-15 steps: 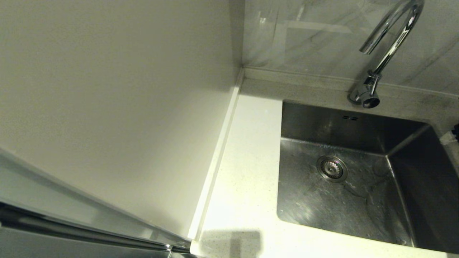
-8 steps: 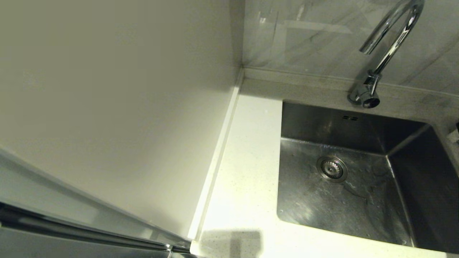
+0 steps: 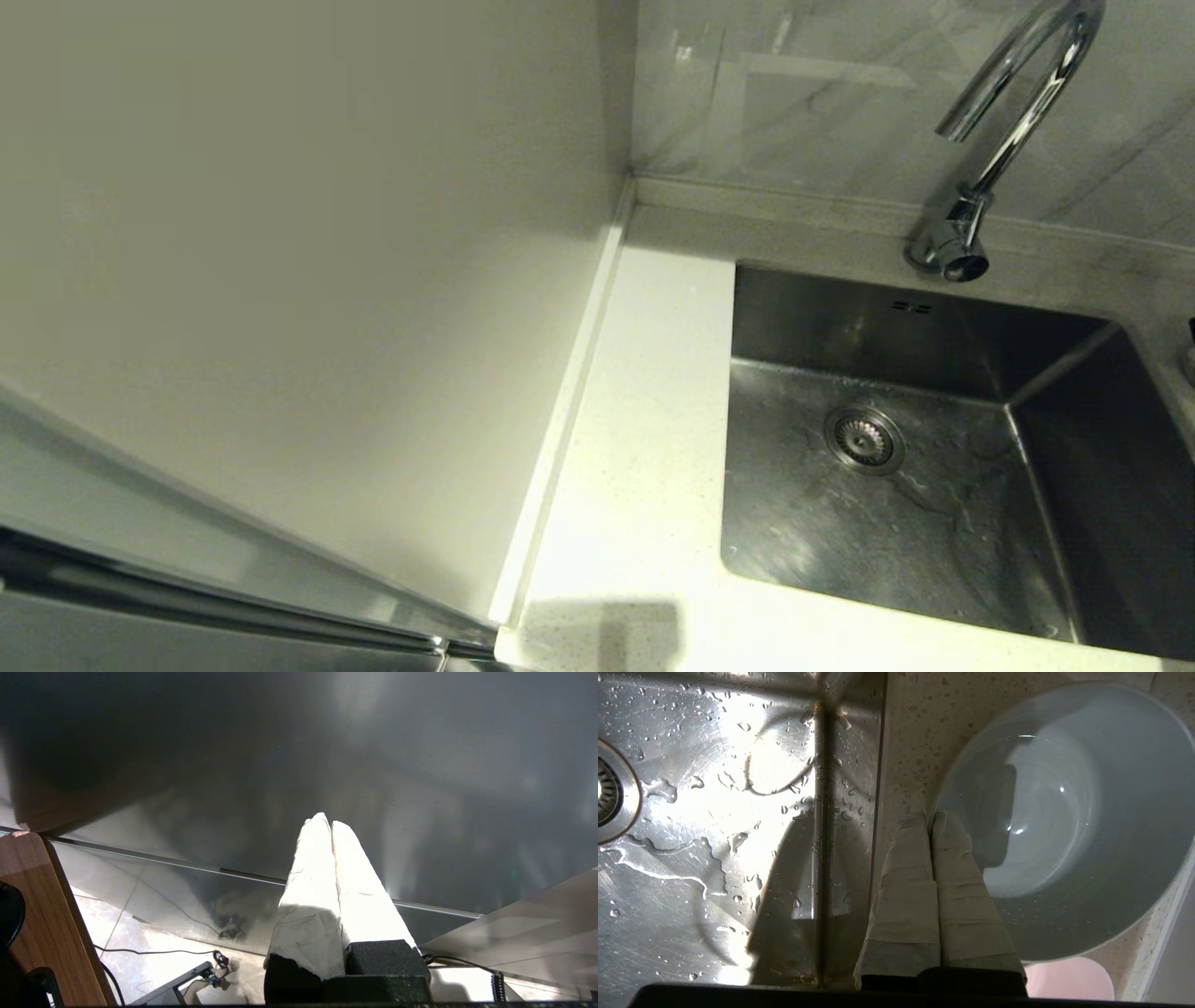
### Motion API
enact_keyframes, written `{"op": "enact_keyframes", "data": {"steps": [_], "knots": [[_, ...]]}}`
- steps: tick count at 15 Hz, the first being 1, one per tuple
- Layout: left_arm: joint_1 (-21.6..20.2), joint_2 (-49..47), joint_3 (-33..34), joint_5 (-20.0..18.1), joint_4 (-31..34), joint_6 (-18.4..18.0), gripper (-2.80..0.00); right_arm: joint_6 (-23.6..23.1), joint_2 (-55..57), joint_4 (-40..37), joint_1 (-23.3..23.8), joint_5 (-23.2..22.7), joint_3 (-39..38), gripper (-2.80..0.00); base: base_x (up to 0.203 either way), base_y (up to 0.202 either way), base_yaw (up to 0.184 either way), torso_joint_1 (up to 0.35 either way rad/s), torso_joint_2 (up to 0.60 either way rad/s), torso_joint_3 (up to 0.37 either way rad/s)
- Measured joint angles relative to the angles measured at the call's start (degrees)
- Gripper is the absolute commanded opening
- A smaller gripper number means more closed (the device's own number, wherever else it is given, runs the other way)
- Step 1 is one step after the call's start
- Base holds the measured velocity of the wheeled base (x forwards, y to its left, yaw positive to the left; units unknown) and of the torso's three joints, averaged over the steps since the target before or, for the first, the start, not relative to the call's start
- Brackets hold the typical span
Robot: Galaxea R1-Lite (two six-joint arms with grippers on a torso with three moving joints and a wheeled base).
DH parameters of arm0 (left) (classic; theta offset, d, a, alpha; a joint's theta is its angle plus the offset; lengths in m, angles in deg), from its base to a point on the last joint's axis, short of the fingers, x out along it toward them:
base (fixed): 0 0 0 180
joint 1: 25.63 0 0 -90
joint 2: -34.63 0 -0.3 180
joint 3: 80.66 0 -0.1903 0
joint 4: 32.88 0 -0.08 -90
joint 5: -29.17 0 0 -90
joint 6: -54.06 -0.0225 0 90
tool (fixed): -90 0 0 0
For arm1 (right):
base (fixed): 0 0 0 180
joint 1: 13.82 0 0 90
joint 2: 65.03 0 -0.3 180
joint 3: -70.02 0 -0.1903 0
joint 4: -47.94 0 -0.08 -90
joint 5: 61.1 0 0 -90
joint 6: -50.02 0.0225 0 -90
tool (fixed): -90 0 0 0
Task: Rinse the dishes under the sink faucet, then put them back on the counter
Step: Put a bowl into the sink
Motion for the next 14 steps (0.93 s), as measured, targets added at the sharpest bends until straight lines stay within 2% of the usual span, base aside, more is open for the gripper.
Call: {"op": "enact_keyframes", "data": {"steps": [14], "knots": [[0.0,0.0,0.0,0.0,0.0,0.0,-2.8,-0.2,-6.3,-0.1,-0.6,-10.8,-1.8,-2.8,0.0,0.0,0.0,0.0,0.0,0.0]]}}
